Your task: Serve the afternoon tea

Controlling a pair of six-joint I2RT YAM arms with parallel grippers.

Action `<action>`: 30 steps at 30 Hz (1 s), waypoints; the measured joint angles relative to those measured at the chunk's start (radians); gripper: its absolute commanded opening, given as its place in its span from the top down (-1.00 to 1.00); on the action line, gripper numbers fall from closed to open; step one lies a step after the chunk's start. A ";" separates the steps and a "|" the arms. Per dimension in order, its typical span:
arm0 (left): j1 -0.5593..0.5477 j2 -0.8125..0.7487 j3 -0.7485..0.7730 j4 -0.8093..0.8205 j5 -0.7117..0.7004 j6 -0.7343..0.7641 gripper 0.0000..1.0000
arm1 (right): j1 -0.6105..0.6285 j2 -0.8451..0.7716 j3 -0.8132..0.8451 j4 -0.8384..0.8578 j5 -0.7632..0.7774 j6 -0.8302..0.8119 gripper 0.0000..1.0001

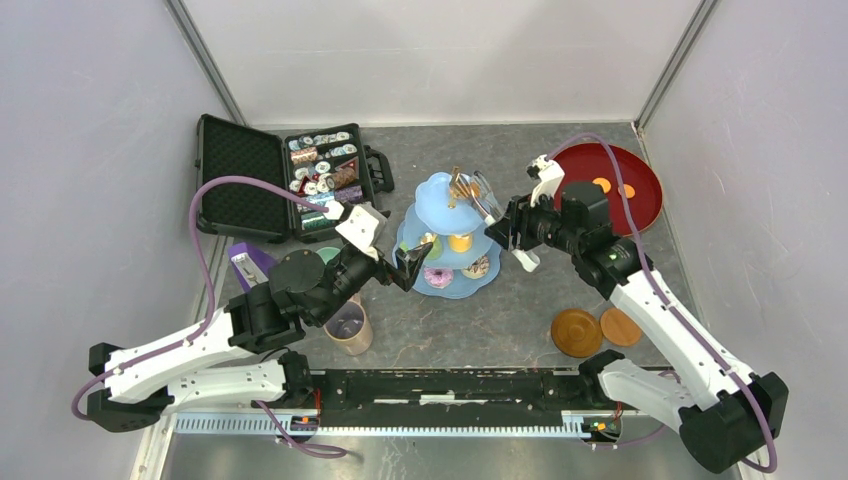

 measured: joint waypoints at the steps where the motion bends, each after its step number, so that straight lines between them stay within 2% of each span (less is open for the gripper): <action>1: 0.000 0.000 0.000 0.000 0.001 0.000 -1.00 | 0.000 -0.002 0.000 -0.001 0.003 -0.001 -0.06; 8: 0.000 -0.005 0.000 0.000 0.008 0.000 -1.00 | 0.000 -0.059 0.000 -0.011 0.088 0.003 0.14; 19: 0.000 -0.022 -0.001 0.000 0.048 -0.001 -1.00 | -0.014 -0.081 0.086 -0.137 0.390 0.011 0.12; 22: 0.000 -0.023 -0.001 0.000 0.056 -0.002 -1.00 | -0.089 -0.050 0.101 -0.159 0.443 -0.005 0.10; 26: 0.000 -0.023 -0.001 0.000 0.070 -0.003 -1.00 | -0.286 0.021 0.092 -0.167 0.447 -0.030 0.02; 30: 0.000 -0.018 -0.001 -0.001 0.078 -0.005 -1.00 | -0.429 0.126 0.087 -0.158 0.443 -0.051 -0.01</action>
